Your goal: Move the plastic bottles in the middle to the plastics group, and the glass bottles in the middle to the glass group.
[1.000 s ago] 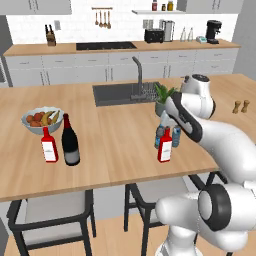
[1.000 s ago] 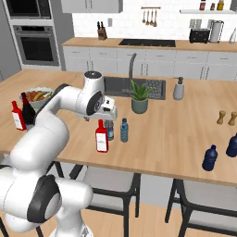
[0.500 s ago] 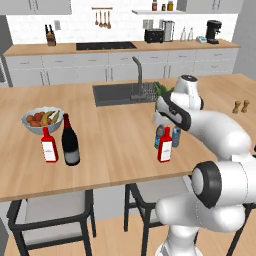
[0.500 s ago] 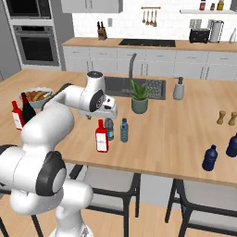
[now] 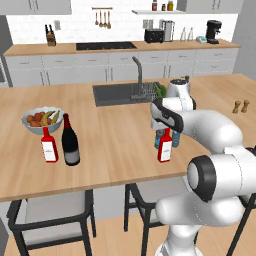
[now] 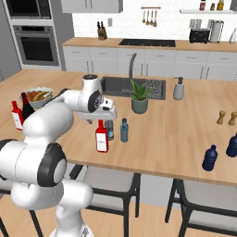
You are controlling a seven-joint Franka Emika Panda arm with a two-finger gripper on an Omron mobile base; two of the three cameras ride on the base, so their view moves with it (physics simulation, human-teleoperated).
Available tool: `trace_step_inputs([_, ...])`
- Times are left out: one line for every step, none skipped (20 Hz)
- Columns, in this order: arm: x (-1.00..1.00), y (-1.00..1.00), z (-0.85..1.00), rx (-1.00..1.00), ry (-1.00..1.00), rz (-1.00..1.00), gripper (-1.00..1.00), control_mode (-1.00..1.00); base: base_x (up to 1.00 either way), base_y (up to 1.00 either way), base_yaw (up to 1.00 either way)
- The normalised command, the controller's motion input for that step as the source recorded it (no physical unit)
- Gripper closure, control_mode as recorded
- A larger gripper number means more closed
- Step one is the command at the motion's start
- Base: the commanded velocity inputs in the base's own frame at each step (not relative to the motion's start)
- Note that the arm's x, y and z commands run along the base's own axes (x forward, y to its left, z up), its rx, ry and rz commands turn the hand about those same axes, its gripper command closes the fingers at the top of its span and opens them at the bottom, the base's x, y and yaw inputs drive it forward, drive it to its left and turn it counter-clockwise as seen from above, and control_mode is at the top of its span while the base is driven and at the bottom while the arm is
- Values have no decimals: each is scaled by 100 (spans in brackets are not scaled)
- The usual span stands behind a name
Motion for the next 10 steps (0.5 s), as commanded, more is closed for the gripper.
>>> trace_step_inputs([2,0,-15,0,0,0,-100,-100,0,0,0])
trace_step_inputs([1,0,-14,0,0,0,-100,-100,0,0,0])
trace_step_inputs([0,0,-12,0,0,0,-100,-100,0,0,0])
trace_step_inputs([0,0,-10,0,-1,0,-100,-100,0,0,0])
trace_step_inputs([0,0,-11,0,0,0,-100,-100,0,0,0])
trace_step_inputs([0,0,-9,0,-3,0,-100,-100,0,0,0])
trace_step_inputs([4,0,-4,0,-5,0,-100,-100,0,0,0])
trace_step_inputs([3,0,-2,0,-6,0,-100,-100,0,0,0])
trace_step_inputs([7,0,-2,0,-6,0,-100,-100,0,0,0])
trace_step_inputs([8,0,0,0,-7,0,-100,-100,0,0,0])
